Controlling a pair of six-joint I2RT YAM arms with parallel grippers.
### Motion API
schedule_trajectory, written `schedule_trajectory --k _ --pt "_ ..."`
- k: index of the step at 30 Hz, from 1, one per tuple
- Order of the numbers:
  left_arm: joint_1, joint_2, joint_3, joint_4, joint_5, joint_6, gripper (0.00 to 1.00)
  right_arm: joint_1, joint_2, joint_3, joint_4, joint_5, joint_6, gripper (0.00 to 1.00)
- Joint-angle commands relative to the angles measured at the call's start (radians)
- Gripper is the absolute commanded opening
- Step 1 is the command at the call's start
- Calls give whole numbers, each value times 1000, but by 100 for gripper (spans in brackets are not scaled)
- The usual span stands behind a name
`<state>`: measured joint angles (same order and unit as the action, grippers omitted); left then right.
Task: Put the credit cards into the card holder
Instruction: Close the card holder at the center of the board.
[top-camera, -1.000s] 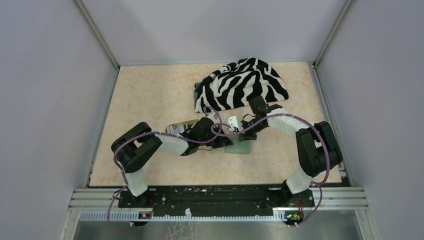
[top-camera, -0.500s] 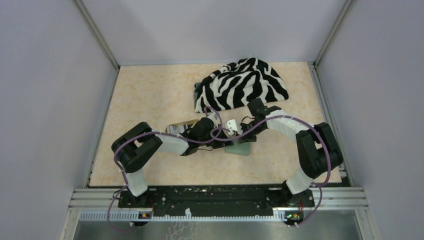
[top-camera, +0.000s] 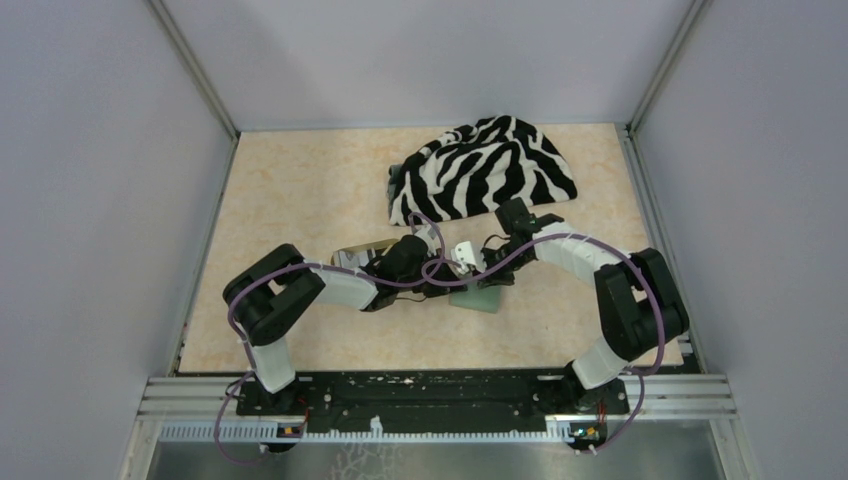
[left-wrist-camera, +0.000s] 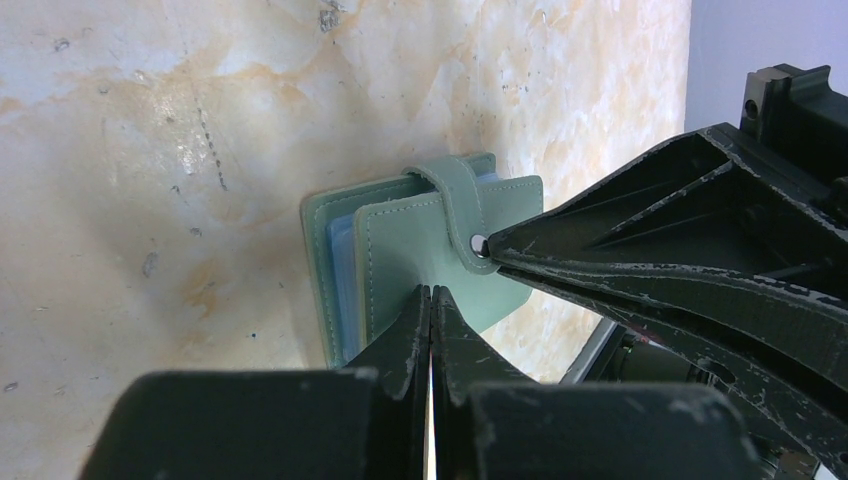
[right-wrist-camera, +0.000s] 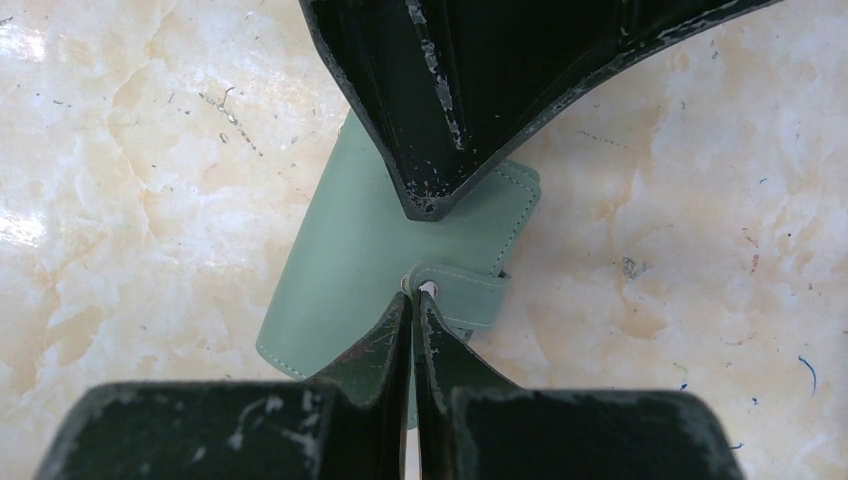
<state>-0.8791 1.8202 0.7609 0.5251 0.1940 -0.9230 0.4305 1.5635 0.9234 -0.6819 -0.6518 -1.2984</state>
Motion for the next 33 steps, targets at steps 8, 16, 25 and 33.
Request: schedule_trajectory --k 8,16,25,33 --pt "-1 24 -8 -11 16 5 0 42 -42 -32 -26 23 -21 0" --pt "-1 22 -8 -8 21 6 0 63 -52 -58 -21 69 -37 0" --pt "-1 16 -12 3 31 5 0 106 -56 -76 0 113 -23 0" --pt "-1 0 -15 13 40 4 0 132 -61 -81 17 154 4 0"
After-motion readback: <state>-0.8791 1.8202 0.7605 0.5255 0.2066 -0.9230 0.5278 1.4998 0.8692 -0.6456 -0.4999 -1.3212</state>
